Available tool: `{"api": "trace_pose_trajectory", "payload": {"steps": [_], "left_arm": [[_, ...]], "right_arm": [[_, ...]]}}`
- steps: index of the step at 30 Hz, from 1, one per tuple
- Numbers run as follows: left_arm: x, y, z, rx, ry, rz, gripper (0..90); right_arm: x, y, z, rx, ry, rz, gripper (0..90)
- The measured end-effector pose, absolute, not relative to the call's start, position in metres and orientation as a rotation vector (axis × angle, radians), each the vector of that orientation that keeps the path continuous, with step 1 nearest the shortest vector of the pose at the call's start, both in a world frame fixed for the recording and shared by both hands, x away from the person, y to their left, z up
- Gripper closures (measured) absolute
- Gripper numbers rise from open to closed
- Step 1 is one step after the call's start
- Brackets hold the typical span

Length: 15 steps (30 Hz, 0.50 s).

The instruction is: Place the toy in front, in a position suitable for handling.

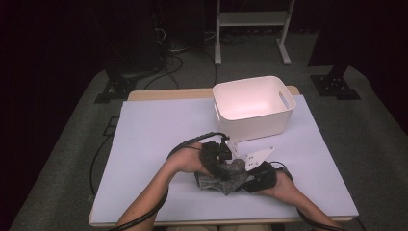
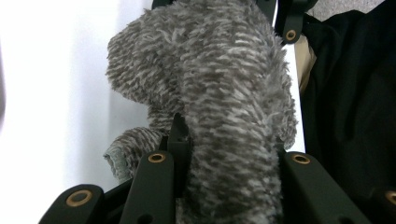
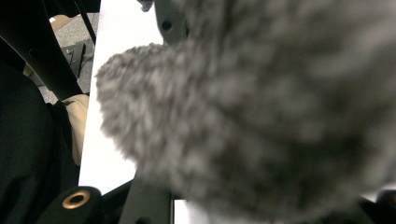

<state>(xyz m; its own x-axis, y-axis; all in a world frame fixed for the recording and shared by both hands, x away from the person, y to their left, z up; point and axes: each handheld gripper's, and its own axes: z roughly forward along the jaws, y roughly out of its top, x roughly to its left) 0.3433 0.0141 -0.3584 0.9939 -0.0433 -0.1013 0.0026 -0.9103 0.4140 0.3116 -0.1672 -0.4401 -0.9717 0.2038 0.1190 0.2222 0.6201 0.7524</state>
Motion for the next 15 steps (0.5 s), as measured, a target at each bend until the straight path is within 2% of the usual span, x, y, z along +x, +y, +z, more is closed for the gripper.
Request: {"api": "trace_pose_trajectory", "payload": {"steps": [15], "left_arm": [[0.350, 0.092, -0.359, 2.659, 0.165, -0.135, 67.0]], "right_arm": [[0.313, -0.167, -0.440, -0.365, -2.809, -1.300, 65.2]]}}
